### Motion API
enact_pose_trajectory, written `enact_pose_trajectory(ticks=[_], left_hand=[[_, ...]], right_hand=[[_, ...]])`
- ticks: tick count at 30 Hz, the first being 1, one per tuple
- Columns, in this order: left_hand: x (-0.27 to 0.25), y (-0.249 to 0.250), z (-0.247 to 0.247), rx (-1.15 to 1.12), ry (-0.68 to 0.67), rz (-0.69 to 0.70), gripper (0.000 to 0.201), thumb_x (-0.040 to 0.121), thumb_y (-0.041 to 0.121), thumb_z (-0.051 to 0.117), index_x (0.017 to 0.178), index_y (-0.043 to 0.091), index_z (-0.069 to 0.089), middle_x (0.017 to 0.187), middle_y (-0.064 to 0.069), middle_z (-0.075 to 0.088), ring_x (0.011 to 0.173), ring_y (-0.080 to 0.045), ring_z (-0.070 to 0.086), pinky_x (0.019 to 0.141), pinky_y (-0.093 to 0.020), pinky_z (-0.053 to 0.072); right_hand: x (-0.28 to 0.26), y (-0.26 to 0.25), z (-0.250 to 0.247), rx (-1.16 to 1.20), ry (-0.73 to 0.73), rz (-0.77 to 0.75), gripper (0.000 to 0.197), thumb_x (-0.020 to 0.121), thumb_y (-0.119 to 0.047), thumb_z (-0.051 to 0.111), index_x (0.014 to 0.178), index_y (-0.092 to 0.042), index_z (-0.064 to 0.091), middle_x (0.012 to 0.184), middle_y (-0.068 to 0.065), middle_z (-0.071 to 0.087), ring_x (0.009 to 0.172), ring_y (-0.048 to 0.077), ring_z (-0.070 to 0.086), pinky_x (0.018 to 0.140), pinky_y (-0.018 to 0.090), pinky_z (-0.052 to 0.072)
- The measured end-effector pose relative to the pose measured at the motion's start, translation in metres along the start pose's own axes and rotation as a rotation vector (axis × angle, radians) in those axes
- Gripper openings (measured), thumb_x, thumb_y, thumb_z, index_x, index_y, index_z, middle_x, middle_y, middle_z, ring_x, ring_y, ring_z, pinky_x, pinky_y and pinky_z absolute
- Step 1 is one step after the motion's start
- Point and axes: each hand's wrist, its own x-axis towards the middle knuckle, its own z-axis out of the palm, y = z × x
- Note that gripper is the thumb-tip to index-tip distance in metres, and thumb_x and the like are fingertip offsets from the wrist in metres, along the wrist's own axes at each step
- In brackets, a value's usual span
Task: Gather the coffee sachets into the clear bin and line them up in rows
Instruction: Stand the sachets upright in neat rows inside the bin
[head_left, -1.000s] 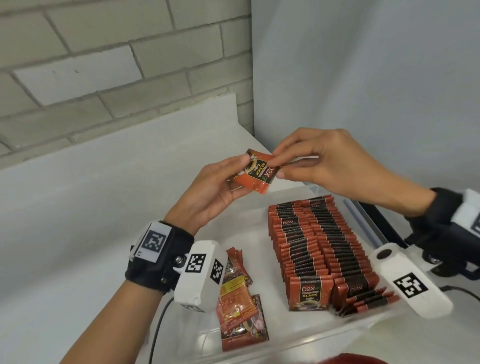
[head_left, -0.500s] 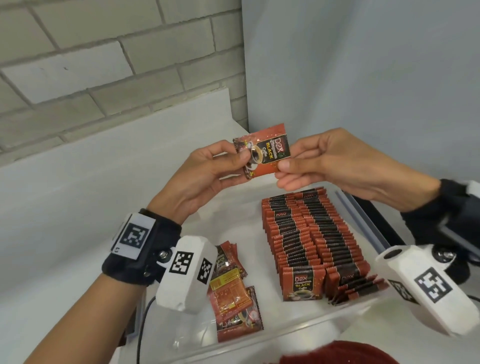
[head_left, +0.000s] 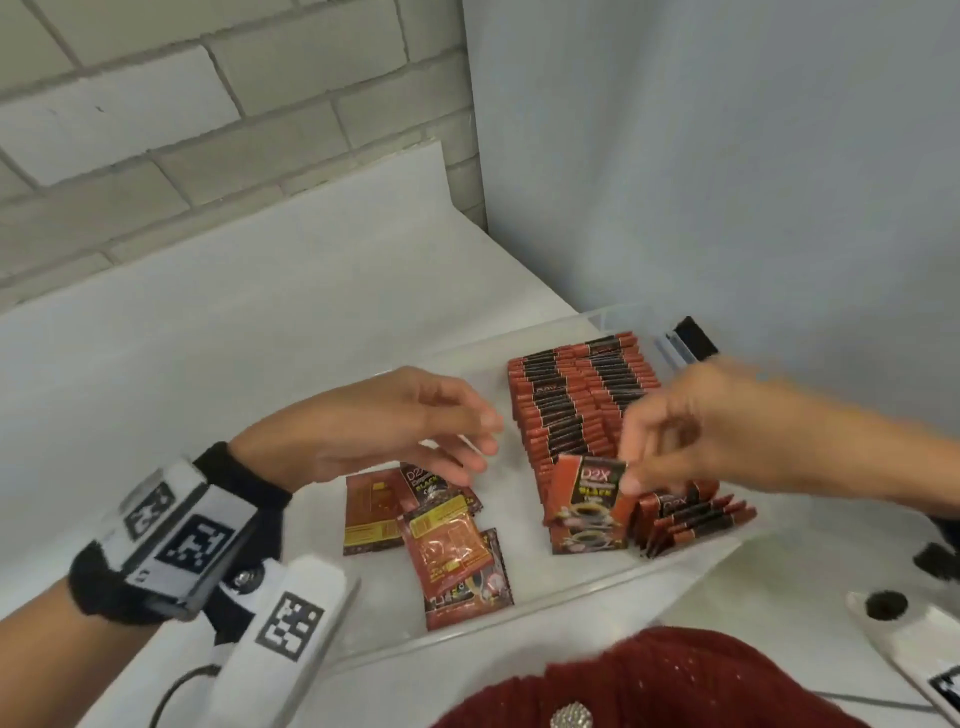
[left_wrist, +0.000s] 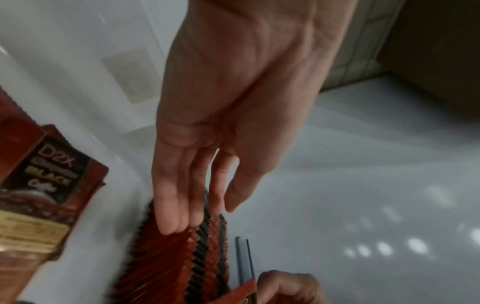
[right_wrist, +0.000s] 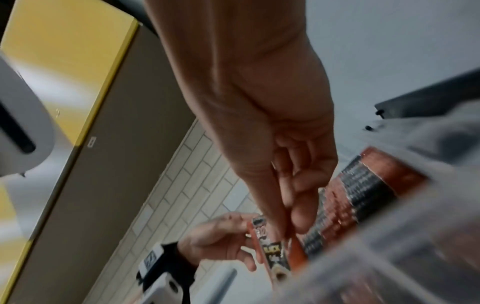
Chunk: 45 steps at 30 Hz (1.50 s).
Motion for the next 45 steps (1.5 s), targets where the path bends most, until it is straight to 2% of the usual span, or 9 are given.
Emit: enact_pose_trajectory(ticks=[9,16,20,23,26,30,34,41,45], left_hand=[[0.013,0.009,0.012,0.34,-0.059,0.01,0.018,0.097,0.022,0.053,0.097,0.014,0.069,0.098,-0.006,0.07,0.086,-0.013,0.067,0.084,-0.028,0.057],[0.004,0.031,0.016,0.998,-0.184,0.421,0.068,0.089,-0.009,0.04,0.144,0.03,0.036,0.138,0.023,0.036,0.114,0.029,0.027,0.093,0.006,0.017],[0.017,0.019,0.031,1.336,-0.354,0.403,0.094,0.081,-0.012,0.041,0.151,0.031,-0.006,0.157,0.017,-0.017,0.14,0.006,-0.016,0.107,-0.003,-0.011],[0.026,0.008,0.031,1.484,-0.387,0.339,0.097,0.083,-0.009,0.043,0.148,0.03,-0.018,0.147,0.018,-0.031,0.14,-0.001,-0.025,0.12,-0.028,-0.002],[0.027,0.008,0.026,1.503,-0.399,0.279,0.098,0.083,-0.01,0.041,0.147,0.03,-0.02,0.143,0.019,-0.034,0.14,-0.003,-0.028,0.121,-0.033,-0.002],[0.03,0.009,0.015,1.175,-0.427,0.256,0.096,0.082,-0.016,0.04,0.148,0.037,-0.004,0.156,0.02,-0.016,0.143,0.005,-0.011,0.118,-0.019,0.003],[0.029,0.009,0.002,0.699,0.019,0.033,0.046,0.093,0.001,0.045,0.123,0.037,0.049,0.135,0.02,0.045,0.107,0.011,0.048,0.096,-0.019,0.04],[0.023,-0.016,0.046,-0.175,-0.279,-0.195,0.061,0.068,-0.017,0.036,0.128,-0.013,0.042,0.117,-0.018,0.047,0.111,-0.021,0.039,0.104,-0.031,0.033],[0.034,-0.023,0.056,-0.316,-0.196,-0.17,0.044,0.07,-0.021,0.035,0.107,-0.003,0.052,0.118,-0.011,0.05,0.112,-0.016,0.046,0.093,-0.023,0.036]], right_hand=[[0.003,0.006,0.028,-0.19,0.062,-0.001,0.026,0.074,-0.049,0.074,0.074,-0.029,0.057,0.074,-0.017,0.065,0.069,-0.005,0.06,0.058,0.016,0.044],[-0.005,-0.019,0.056,-0.226,-0.271,0.015,0.085,0.082,-0.08,0.01,0.07,-0.005,0.049,0.066,0.014,0.05,0.056,0.018,0.045,0.061,0.023,0.039],[-0.002,-0.021,0.059,-0.261,-0.319,0.128,0.093,0.071,-0.088,0.008,0.091,-0.012,0.057,0.078,0.001,0.06,0.067,0.008,0.052,0.078,0.029,0.048],[0.0,-0.019,0.059,-0.232,-0.357,0.162,0.105,0.068,-0.09,0.008,0.14,-0.022,0.04,0.119,0.001,0.063,0.106,0.01,0.059,0.099,0.034,0.044],[0.001,-0.019,0.06,-0.204,-0.396,0.183,0.104,0.068,-0.09,0.009,0.151,-0.029,0.021,0.149,-0.006,0.04,0.131,0.013,0.043,0.11,0.037,0.036],[0.001,-0.021,0.059,-0.207,-0.4,0.185,0.101,0.07,-0.088,0.01,0.152,-0.03,0.018,0.154,-0.01,0.03,0.137,0.012,0.034,0.113,0.035,0.03],[0.001,-0.023,0.057,-0.189,-0.395,0.201,0.105,0.068,-0.09,0.009,0.15,-0.026,0.027,0.151,-0.008,0.037,0.135,0.014,0.039,0.112,0.039,0.033],[0.002,-0.024,0.057,-0.183,-0.348,0.163,0.099,0.068,-0.089,0.008,0.137,-0.027,0.042,0.123,-0.007,0.058,0.111,0.009,0.055,0.101,0.035,0.044],[0.001,-0.022,0.057,-0.197,-0.33,0.161,0.087,0.066,-0.089,0.007,0.104,-0.026,0.054,0.098,-0.004,0.063,0.088,0.007,0.059,0.088,0.029,0.047]])
